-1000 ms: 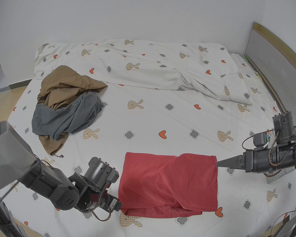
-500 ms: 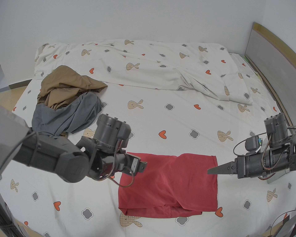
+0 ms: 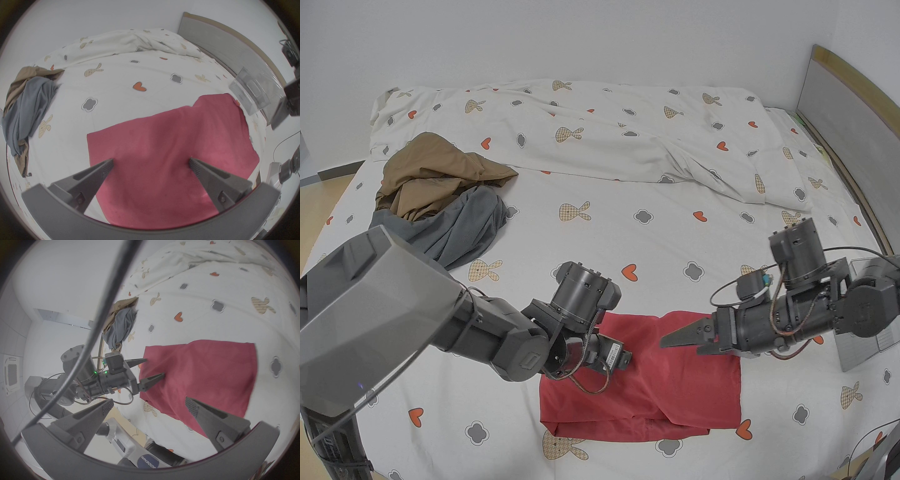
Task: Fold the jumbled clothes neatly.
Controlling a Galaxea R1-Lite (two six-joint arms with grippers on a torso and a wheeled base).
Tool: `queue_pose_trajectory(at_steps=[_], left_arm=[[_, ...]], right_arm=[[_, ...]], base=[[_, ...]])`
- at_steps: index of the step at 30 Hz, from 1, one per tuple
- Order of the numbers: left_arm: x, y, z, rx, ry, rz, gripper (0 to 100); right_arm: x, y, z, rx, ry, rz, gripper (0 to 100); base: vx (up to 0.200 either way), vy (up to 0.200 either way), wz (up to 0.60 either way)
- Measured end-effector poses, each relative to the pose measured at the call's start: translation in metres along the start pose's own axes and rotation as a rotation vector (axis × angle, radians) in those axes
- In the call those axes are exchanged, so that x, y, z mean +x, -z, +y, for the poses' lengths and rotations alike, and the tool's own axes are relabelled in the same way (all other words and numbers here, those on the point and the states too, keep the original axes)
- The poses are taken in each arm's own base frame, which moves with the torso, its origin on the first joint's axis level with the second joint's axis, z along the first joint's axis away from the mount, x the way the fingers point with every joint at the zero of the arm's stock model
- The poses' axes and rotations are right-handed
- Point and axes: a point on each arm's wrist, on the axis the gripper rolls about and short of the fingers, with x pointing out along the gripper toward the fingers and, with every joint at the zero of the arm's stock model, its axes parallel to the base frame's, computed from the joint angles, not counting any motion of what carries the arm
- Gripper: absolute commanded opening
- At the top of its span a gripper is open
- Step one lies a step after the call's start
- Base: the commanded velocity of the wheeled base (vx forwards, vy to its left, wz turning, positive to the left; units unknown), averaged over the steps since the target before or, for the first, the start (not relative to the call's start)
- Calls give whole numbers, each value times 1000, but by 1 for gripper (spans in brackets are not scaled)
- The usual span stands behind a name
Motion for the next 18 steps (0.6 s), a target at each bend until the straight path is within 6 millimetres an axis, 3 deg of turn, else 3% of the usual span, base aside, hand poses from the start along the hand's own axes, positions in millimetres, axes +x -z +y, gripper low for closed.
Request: queue_pose_trajectory(at_steps=[4, 10, 18], left_arm=[[13, 5, 14, -21, -7, 30, 100], [25, -8, 31, -58, 21, 4, 100], [17, -20, 36, -73, 26, -37, 100]], right_arm=[[22, -2, 5, 12, -15, 51, 100], [36, 1, 1, 20, -18, 99, 100], [64, -9, -8, 27, -10, 104, 100]], base=[[0, 0, 0], [0, 0, 0], [0, 0, 0]])
